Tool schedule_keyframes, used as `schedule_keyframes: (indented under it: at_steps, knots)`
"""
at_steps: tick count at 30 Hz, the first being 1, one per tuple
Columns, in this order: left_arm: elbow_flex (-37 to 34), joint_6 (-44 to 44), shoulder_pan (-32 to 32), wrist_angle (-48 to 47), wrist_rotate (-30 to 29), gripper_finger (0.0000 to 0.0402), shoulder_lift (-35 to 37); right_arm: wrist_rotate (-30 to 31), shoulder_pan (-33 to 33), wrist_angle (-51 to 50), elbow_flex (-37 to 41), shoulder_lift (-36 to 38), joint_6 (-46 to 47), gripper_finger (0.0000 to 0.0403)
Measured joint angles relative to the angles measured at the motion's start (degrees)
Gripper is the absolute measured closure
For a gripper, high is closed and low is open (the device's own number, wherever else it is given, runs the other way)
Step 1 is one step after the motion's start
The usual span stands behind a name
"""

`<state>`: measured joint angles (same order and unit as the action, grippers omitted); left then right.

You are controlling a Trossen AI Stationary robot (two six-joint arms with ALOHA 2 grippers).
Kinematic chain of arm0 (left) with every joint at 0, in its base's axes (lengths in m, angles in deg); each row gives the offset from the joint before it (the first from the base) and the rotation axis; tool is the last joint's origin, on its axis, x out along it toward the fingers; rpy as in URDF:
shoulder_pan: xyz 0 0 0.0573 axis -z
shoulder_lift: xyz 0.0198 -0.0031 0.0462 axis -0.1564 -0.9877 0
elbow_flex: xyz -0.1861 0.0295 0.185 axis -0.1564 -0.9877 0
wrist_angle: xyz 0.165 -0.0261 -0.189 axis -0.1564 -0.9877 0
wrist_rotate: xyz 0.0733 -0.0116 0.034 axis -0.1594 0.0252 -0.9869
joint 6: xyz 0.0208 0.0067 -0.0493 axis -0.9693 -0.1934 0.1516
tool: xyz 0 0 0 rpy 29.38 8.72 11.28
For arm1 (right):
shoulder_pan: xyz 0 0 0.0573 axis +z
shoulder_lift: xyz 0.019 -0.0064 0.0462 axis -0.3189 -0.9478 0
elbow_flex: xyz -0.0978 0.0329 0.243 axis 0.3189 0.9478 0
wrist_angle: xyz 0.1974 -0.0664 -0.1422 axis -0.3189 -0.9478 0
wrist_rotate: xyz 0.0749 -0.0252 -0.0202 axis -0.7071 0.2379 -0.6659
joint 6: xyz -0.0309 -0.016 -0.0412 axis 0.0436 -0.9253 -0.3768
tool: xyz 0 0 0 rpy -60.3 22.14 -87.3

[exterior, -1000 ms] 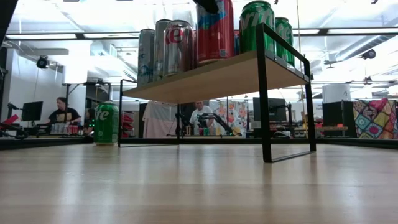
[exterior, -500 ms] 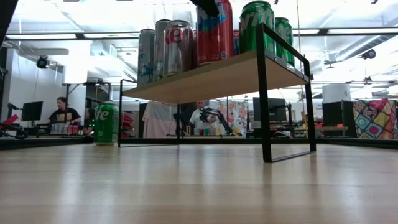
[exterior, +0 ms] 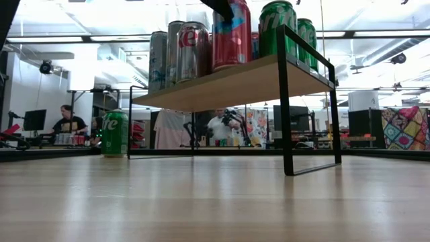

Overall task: Place canned beverage on shelf
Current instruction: Put the orange soda can on the shelf aligned with the other orange soda can

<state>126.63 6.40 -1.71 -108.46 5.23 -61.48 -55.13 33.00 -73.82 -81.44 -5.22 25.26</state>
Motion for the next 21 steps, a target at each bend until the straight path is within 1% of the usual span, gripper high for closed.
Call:
schedule_keyframes:
  at_steps: [4, 8, 13, 16, 19, 21]
  knots:
    - [3.3, -0.2, 0.0, -2.4, 0.3, 0.0031, 0.0, 0.0, 0.0, 0.0, 0.0, 0.0, 0.0, 0.0394]
    - [8.4, -0.2, 0.0, -7.8, 0.4, 0.0031, 0.1, 0.1, 0.0, 0.1, 0.0, 0.0, -0.9, 0.0394]
    - [14.3, 2.3, 0.1, -12.5, 0.4, 0.0031, 0.5, 0.4, 0.0, 2.4, 0.5, 0.0, -2.7, 0.0394]
    - [14.9, 2.6, 0.4, -13.8, 0.3, 0.0036, 1.3, 2.2, 0.0, 4.0, 1.7, 0.0, -3.7, 0.0394]
    - [12.6, 2.9, 1.0, -13.5, 0.4, 0.0049, 3.1, 4.7, 0.0, 6.2, 4.1, 0.0, -4.8, 0.0394]
    - [10.8, 3.3, 1.3, -13.4, 0.3, 0.0063, 4.3, 5.1, 0.0, 8.4, 6.0, 0.0, -5.4, 0.0394]
